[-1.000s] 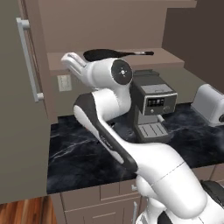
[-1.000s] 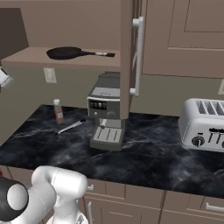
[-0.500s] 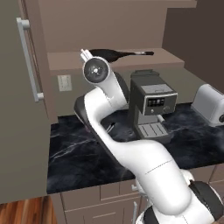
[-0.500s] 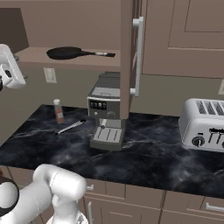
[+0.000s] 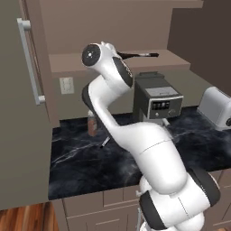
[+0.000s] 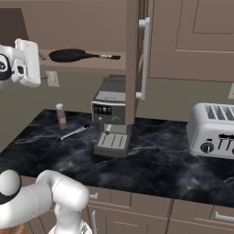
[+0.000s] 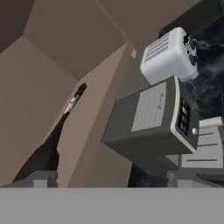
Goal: Pick the pan from the cabinet and place it on the stove. Then turn on the stove burner for the pan.
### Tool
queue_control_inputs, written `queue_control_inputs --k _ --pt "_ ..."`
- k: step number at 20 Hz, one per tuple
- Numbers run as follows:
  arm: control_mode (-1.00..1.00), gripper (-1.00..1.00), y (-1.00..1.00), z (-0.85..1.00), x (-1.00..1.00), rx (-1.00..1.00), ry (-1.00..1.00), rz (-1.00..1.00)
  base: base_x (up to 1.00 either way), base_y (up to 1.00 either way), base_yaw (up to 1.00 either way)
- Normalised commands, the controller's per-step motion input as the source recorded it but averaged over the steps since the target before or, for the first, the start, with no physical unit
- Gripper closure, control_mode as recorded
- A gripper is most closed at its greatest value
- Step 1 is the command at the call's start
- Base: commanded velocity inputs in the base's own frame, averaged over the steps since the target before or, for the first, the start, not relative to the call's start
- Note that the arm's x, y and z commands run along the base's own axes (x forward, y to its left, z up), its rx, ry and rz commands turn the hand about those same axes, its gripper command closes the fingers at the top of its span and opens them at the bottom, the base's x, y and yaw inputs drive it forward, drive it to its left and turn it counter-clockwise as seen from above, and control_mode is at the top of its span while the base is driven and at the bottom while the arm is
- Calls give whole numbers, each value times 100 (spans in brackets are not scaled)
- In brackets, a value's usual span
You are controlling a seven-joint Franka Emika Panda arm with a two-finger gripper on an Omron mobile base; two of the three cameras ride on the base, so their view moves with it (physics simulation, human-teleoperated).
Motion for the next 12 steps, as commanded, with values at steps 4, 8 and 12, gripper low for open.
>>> queue_control_inputs --k 4,8,12 --pt "-100 -100 -51 -1 14 0 4 -13 0 0 0" --pt "-100 -100 -38 -6 9 0 2 -6 0 0 0" --pt "-100 -100 -45 0 22 0 3 -3 0 0 0"
